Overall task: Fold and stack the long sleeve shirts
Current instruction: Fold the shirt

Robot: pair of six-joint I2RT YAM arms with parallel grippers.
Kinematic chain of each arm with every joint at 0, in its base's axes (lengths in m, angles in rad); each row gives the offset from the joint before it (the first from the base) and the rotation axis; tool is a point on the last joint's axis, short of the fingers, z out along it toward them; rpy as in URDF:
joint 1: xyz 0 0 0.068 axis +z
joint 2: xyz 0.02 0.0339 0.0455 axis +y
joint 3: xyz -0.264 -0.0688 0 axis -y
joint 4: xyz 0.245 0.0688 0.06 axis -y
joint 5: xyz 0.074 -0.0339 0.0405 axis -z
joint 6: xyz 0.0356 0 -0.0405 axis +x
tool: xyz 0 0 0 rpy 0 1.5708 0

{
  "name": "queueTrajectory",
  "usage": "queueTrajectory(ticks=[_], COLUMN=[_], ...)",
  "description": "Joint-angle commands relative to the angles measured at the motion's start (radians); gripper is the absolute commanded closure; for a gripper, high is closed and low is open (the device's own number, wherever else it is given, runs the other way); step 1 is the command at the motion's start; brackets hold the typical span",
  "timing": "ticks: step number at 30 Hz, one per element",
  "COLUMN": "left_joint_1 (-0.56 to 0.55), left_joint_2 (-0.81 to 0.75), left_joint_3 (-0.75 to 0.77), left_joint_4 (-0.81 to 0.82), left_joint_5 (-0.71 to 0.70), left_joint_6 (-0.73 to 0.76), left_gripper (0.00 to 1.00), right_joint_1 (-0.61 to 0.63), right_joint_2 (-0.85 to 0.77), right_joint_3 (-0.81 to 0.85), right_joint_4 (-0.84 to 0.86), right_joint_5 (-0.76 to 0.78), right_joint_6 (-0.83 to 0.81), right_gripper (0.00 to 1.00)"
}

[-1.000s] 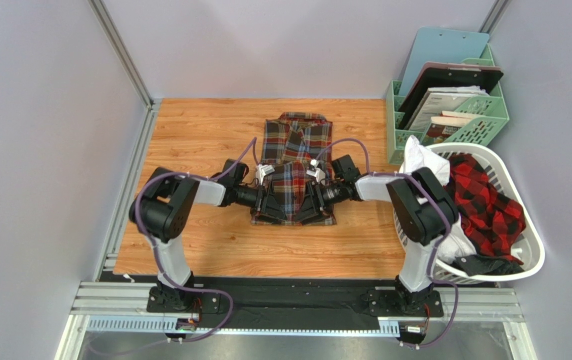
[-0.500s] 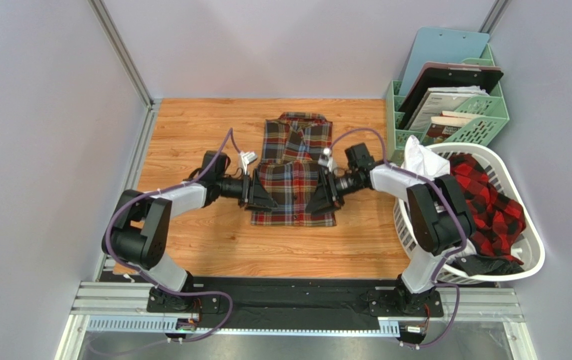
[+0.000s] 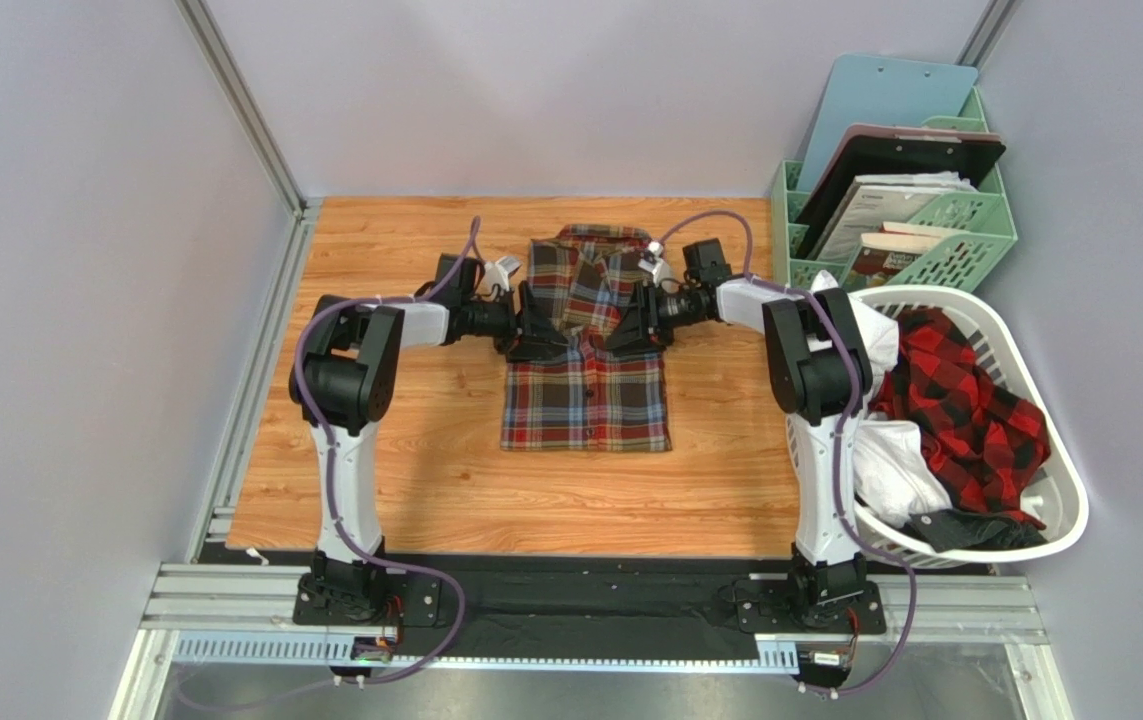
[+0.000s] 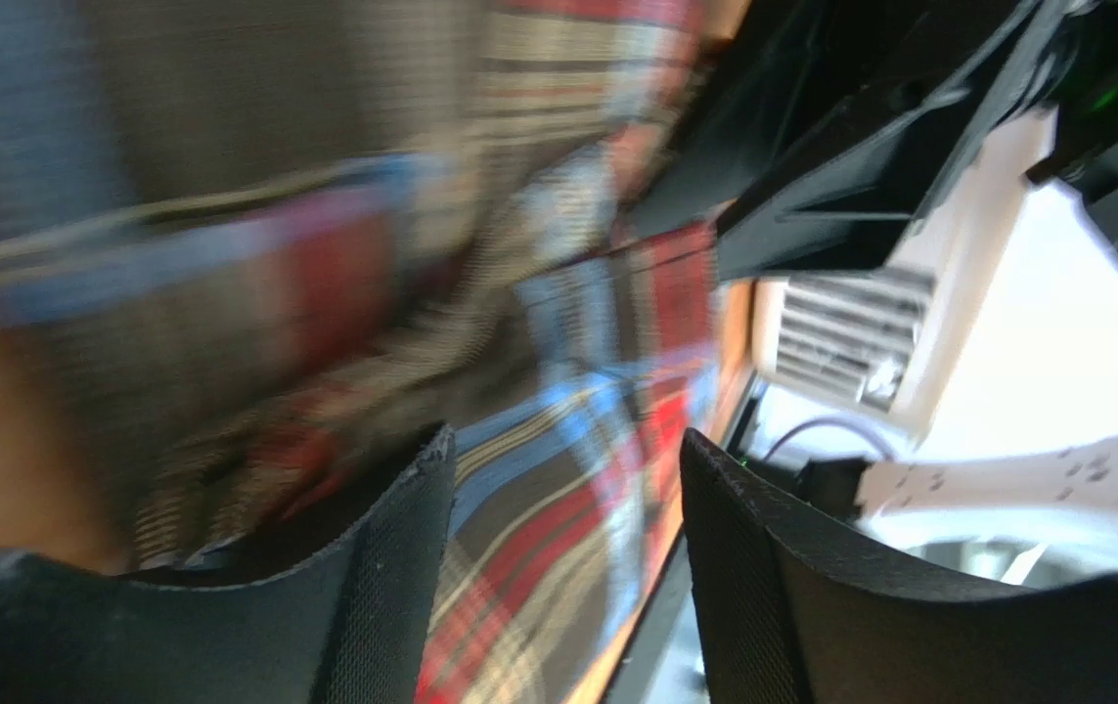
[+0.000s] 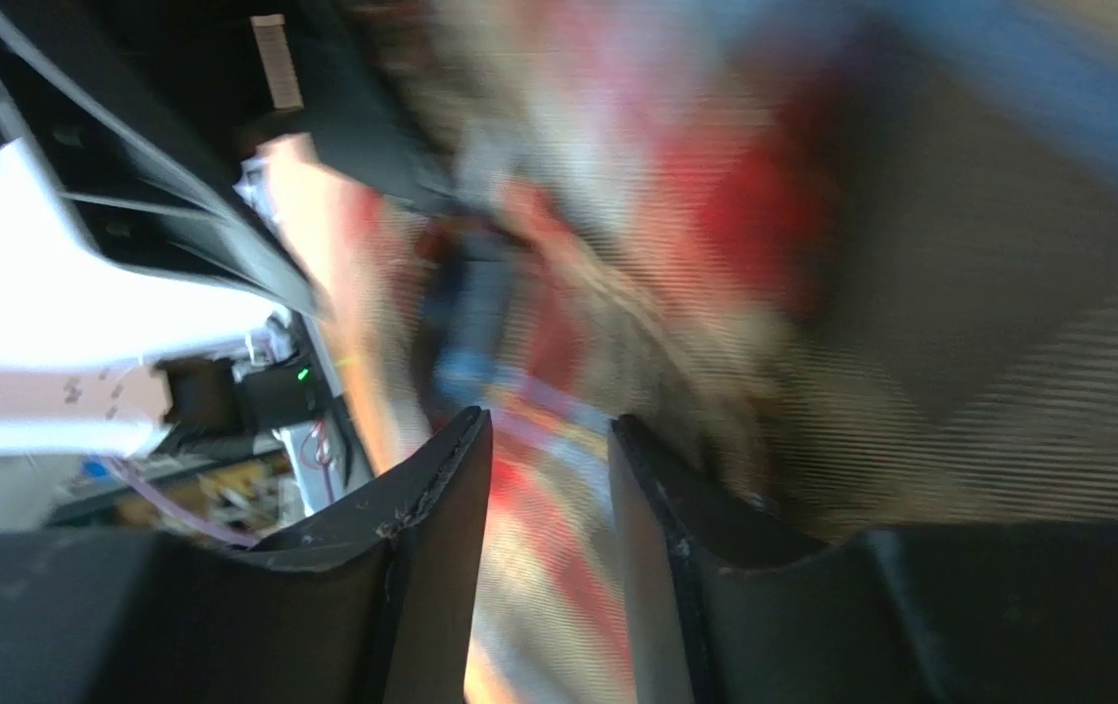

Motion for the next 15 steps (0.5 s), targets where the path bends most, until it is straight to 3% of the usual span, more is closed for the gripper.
queueTrajectory(ticks=[1,6,9,13,15], left_joint_1=[0.043,0.041,0.050,0.049,0.026], left_joint_2=[0.050,-0.105,-0.233,-0.464,-0.616], left_joint_3=[0.005,-0.196,-0.255,-0.230,-0.216], left_joint_4=[-0.069,-0.069,-0.111,-0.332,-0.451], left_joint_5=[-0.058,-0.045,-0.025,-0.077,-0.176], left_joint_6=[-0.094,-0.042,0.081,0.475,0.669], left_gripper=[0.38,0.39,0.39,0.37,0.37], right_joint_1=[-0.042,-0.016,0.021,0.030,0.036], right_joint_2=[0.091,0.051,-0.023,-0.196,-0.262], right_joint_3=[0.030,-0.062,-0.168,-0.169,-0.171], right_joint_4=[-0.010,-0.041,-0.053,-0.145,-0.165], right_joint_5=[0.066,0.072,0.055,0.063,0.065], right_joint_6=[0.016,0.034,0.004,-0.134,-0.156], right_gripper=[0.60,0.62,0.62,0.64,0.64])
